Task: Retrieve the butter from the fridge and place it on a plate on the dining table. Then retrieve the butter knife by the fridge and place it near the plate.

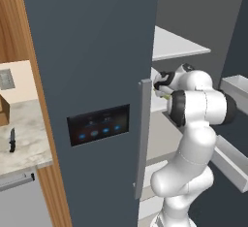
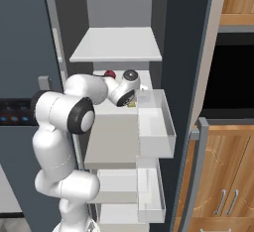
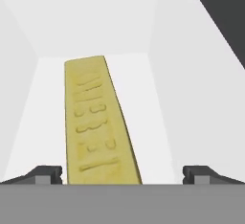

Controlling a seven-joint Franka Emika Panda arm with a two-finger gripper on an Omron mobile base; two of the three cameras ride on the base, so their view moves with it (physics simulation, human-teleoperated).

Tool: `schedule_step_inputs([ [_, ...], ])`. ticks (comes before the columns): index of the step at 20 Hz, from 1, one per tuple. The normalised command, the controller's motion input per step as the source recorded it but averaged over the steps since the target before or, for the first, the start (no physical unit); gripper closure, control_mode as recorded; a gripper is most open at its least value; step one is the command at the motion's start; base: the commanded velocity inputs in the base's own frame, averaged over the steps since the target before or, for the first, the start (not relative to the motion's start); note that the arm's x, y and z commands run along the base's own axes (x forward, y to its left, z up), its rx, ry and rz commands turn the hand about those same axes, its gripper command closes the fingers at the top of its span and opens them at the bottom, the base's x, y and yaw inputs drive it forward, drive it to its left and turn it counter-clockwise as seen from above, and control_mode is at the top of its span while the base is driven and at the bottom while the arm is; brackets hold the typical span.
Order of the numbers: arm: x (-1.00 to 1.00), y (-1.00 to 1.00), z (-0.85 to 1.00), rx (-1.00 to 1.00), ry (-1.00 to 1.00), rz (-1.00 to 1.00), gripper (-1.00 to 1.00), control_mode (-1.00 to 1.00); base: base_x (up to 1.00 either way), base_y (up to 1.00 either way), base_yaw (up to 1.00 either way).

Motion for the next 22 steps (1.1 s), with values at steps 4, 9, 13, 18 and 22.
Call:
schedule_step_inputs([
  [4,0.02,0.17,-0.30,0.00,0.03,0.00,1.00,-1.00,0.00,0.00,0.00],
  [9,0.00,0.14,-0.13,0.00,0.00,0.00,1.00,-1.00,0.00,0.00,0.00],
  [13,-0.07,0.06,-0.01,0.00,0.04,-0.03,1.00,-1.00,0.00,0.00,0.00],
  [18,-0.29,0.30,0.00,-0.01,0.00,-0.27,1.00,-1.00,0.00,0.00,0.00],
  [22,-0.33,0.36,0.18,0.00,0.01,-0.34,1.00,-1.00,0.00,0.00,0.00],
])
